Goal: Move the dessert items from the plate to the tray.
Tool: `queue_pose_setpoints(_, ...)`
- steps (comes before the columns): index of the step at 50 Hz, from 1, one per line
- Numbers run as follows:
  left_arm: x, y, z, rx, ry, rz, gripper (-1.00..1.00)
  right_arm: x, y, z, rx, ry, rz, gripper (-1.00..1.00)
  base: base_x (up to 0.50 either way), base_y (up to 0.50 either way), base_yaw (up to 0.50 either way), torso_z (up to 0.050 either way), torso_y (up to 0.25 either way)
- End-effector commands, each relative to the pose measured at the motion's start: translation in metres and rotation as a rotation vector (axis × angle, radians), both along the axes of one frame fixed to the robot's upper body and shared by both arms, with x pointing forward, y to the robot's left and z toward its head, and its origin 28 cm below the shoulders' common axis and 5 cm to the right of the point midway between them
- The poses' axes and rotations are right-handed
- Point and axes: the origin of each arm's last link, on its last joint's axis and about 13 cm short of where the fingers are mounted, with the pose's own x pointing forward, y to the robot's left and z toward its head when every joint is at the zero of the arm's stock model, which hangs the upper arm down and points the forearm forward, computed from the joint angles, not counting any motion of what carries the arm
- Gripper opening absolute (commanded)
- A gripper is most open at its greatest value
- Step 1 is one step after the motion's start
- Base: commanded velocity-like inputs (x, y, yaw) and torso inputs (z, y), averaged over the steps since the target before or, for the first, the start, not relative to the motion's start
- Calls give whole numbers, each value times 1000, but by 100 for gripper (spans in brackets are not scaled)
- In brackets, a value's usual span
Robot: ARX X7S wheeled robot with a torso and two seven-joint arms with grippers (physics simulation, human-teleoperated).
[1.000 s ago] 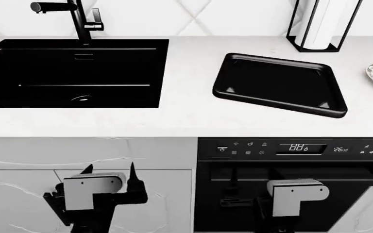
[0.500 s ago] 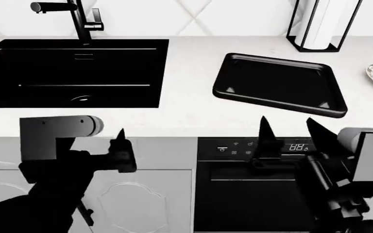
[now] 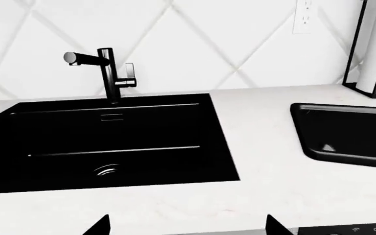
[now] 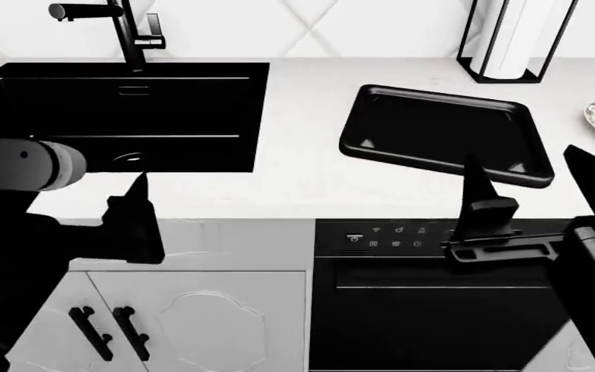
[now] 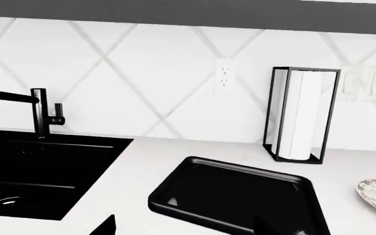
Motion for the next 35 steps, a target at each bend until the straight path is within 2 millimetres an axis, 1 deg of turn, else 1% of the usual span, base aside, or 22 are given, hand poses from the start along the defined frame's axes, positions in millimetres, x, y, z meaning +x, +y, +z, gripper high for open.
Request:
queue_pose_setpoints(1, -12, 11, 15, -6, -12, 79, 100, -9, -5, 14, -44, -2, -44, 100, 0, -109, 0, 0, 0)
queue_pose_setpoints(5, -11, 11, 16, -21, -27, 92, 100, -11, -7, 18, -45, -16, -48, 100, 0, -267, 0, 0, 0)
queue_pose_setpoints(10, -10, 11, 21, -14, -59, 92, 100, -11, -8, 18, -39, -17, -50, 100, 23, -368, 0, 0, 0)
queue_pose_setpoints(19, -14, 13, 24, -30, -84, 87, 100, -13, -7, 22, -58, -31, -35, 100, 73, -362, 0, 0, 0)
queue_pose_setpoints(27, -11, 14, 11, -52, -73, 92, 100, -11, -7, 21, -58, -26, -31, 100, 100, -359, 0, 0, 0)
queue_pose_setpoints(35, -9, 13, 11, -40, -67, 98, 100, -10, -8, 21, -53, -27, -33, 100, 126, -360, 0, 0, 0)
